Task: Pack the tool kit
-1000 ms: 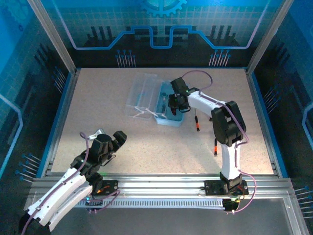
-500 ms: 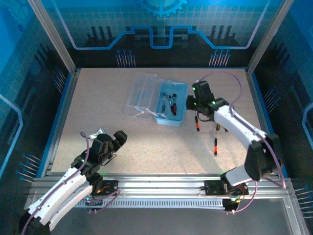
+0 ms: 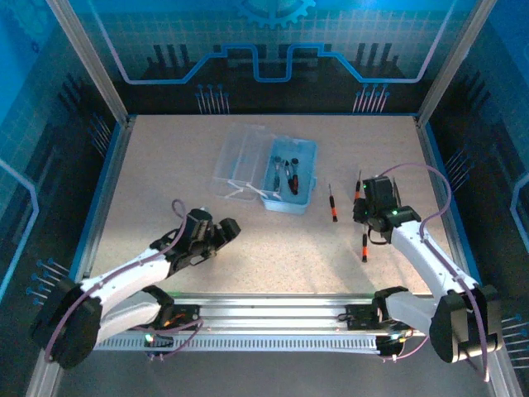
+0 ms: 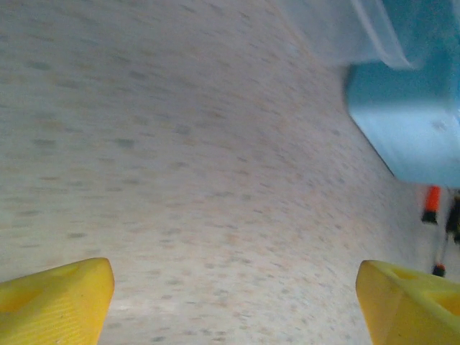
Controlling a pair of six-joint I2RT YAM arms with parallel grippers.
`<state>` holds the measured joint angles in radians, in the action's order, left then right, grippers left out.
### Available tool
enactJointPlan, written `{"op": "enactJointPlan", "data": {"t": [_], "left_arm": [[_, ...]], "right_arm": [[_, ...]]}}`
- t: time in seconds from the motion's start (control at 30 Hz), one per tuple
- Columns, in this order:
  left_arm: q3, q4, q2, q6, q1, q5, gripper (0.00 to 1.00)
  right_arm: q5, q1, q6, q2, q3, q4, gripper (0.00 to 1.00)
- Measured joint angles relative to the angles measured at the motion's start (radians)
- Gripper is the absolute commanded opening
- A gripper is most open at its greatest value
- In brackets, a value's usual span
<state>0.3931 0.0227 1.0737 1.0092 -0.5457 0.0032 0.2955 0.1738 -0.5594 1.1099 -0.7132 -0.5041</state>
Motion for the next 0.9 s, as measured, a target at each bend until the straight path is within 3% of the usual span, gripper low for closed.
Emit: {"op": "enactJointPlan", "data": {"t": [0.3, 0.47, 0.9], "left_arm": [[0.068, -0.087, 0.104, -0.043, -0.184, 0.031, 0.87], [0.069, -0.084, 0.102, -0.067, -0.198, 0.027, 0.87], [0.085, -0.056, 0.091, -0.096, -0.198, -0.006, 0.88]], "right_arm": [[-0.068, -0.161, 0.022, 0.303, -0.106, 0.04, 0.32], [-0.106, -0.204, 0.045, 0.427, -0.192, 0.05, 0.34], [-0.151, -0.254, 0.102, 0.581, -0.297, 0.032, 0.34]]}}
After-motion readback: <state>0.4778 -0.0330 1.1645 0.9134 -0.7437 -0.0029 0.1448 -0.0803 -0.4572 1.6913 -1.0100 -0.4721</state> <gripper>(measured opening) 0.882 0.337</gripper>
